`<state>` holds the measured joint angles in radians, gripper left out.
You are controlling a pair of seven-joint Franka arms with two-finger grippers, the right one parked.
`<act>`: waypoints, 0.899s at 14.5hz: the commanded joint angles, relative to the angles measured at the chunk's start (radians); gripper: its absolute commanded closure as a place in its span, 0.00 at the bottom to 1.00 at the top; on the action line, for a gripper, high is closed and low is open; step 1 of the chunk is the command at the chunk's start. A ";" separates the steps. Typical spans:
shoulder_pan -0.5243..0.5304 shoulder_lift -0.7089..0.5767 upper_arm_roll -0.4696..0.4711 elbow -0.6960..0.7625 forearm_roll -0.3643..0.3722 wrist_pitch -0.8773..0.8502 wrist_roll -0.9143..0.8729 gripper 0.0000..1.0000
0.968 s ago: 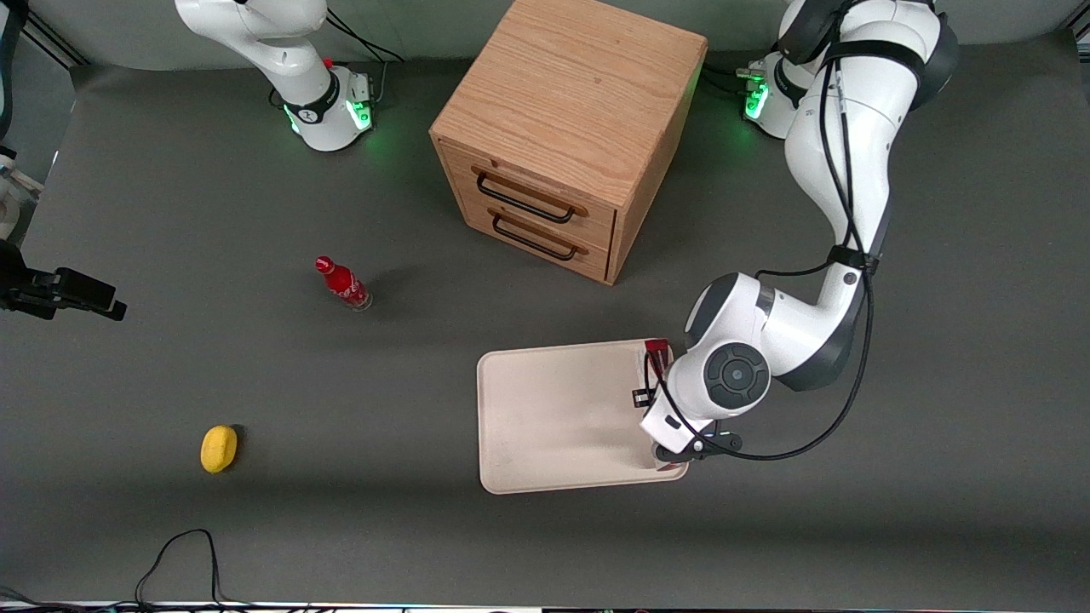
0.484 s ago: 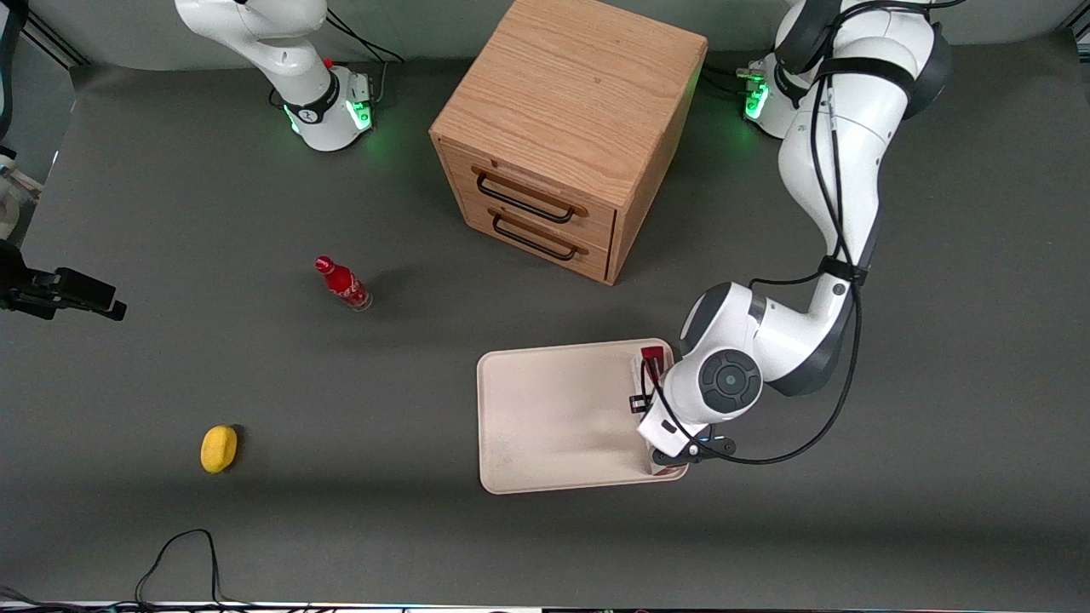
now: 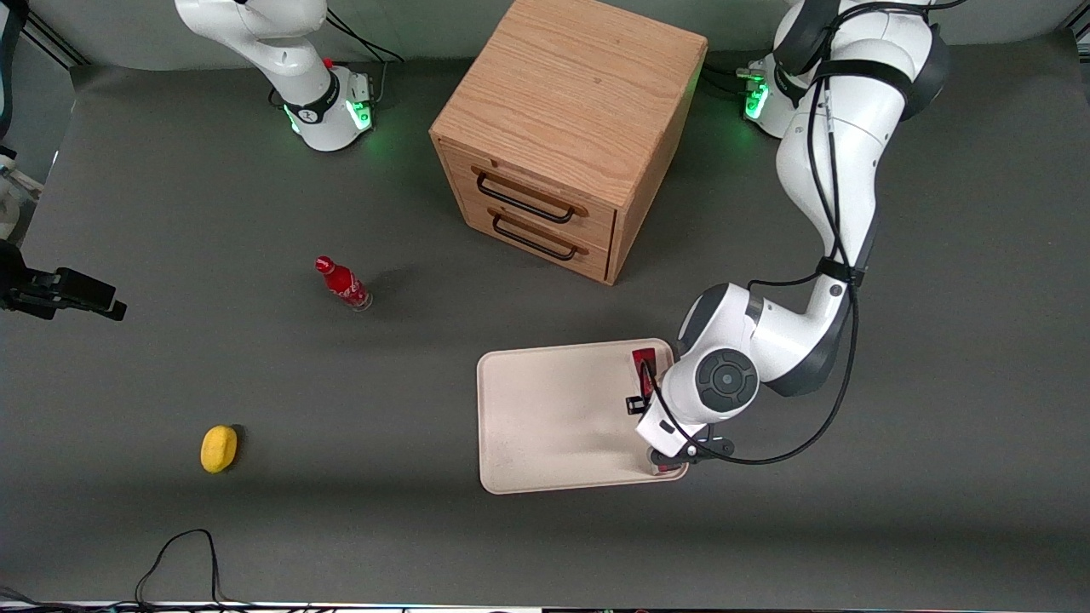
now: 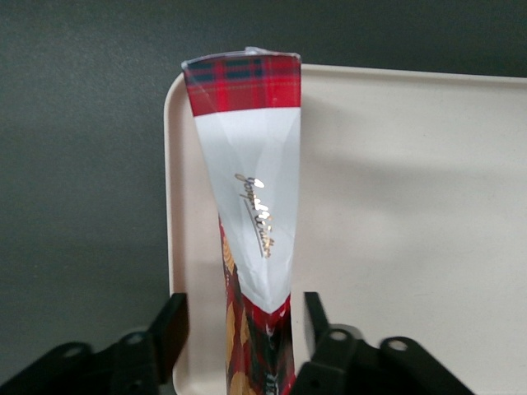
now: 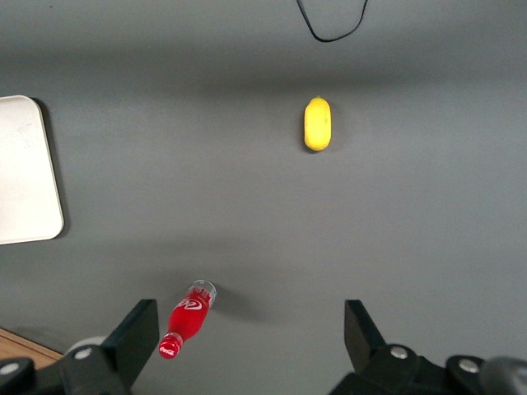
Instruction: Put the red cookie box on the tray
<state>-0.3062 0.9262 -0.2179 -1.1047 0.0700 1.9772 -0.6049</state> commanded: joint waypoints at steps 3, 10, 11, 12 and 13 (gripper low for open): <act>-0.013 -0.018 0.014 -0.014 0.016 0.008 -0.021 0.00; 0.005 -0.088 0.012 -0.067 0.013 0.000 -0.013 0.00; 0.024 -0.136 0.012 -0.110 0.013 -0.006 -0.010 0.00; 0.050 -0.182 0.009 -0.142 0.011 -0.014 0.003 0.00; 0.067 -0.231 0.009 -0.182 0.007 -0.014 0.023 0.00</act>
<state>-0.2825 0.8479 -0.2103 -1.1373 0.0710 1.9717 -0.6036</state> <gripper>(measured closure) 0.000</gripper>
